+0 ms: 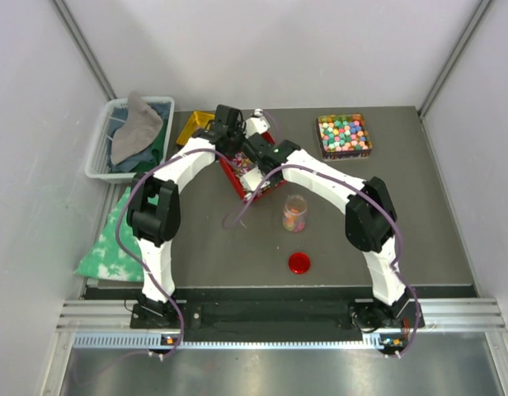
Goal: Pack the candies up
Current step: Scoop the fake candies from the storage box.
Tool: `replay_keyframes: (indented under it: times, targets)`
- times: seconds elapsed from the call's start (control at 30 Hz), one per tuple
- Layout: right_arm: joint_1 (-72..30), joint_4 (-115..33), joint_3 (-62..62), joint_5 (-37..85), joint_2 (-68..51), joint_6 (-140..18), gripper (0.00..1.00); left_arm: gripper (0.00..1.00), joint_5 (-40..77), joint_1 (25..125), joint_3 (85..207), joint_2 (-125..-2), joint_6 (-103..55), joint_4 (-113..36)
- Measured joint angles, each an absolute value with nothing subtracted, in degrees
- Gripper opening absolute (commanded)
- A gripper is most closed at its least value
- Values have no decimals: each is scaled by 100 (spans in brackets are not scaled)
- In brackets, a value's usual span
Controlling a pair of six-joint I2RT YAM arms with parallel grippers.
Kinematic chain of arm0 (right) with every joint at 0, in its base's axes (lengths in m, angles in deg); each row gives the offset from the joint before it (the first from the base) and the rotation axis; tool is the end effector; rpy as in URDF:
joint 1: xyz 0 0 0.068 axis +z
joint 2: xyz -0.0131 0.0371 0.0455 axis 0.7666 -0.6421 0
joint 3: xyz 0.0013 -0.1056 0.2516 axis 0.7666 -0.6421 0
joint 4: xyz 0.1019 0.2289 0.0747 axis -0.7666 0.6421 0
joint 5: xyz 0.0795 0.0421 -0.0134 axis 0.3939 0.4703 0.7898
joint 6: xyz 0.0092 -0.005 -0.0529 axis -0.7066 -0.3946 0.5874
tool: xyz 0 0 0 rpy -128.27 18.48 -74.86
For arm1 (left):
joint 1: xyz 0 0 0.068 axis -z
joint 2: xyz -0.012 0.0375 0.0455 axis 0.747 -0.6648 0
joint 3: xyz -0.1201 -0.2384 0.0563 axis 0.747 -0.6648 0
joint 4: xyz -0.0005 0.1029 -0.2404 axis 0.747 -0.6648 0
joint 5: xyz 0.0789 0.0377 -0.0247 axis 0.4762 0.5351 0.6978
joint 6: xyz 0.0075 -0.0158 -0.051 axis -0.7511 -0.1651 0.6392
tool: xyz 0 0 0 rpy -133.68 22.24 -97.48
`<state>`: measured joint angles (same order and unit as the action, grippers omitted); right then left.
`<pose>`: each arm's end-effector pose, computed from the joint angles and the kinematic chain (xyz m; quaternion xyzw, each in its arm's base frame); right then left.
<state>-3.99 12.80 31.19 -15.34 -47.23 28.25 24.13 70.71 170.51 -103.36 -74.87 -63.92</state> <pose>0.3215 0.3064 0.2527 -0.8240 0.4583 -0.3180 0.0996 0.4307 -0.1791 0.2546 0.4767 0.7813 0.0376 0.4013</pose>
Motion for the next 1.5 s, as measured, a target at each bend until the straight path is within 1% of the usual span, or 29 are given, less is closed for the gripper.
replay_keyframes:
  times: [0.1, 0.27, 0.6, 0.73, 1.0, 1.3, 1.5]
  targets:
    - [-399, 1746, 3530, -1108, -4886, 2554, 0, 0, 2372, 7066, 17008, -10290, -7485, -6388]
    - [-403, 1866, 3525, -697, -4913, 2274, 0, 0, 2321, 7073, 16997, -10271, -7492, -6388]
    - [-406, 1811, 3543, -564, -5020, 1452, 0, 0, 2350, 7075, 16970, -10271, -7426, -6384]
    - [-406, 1833, 3744, -544, -5166, 1148, 0, 0, 2507, 7075, 16970, -10271, -7339, -6379]
    - [-406, 1770, 3831, -474, -5249, 866, 0, 0, 2680, 7064, 16970, -10271, -7253, -6386]
    - [-410, 777, 3180, -581, -5232, 956, 0, 0, 2717, 7053, 16970, -10271, -7249, -6388]
    - [-440, 679, 3145, -533, -5256, 949, 0, 0, 2717, 7053, 16970, -10271, -7245, -6390]
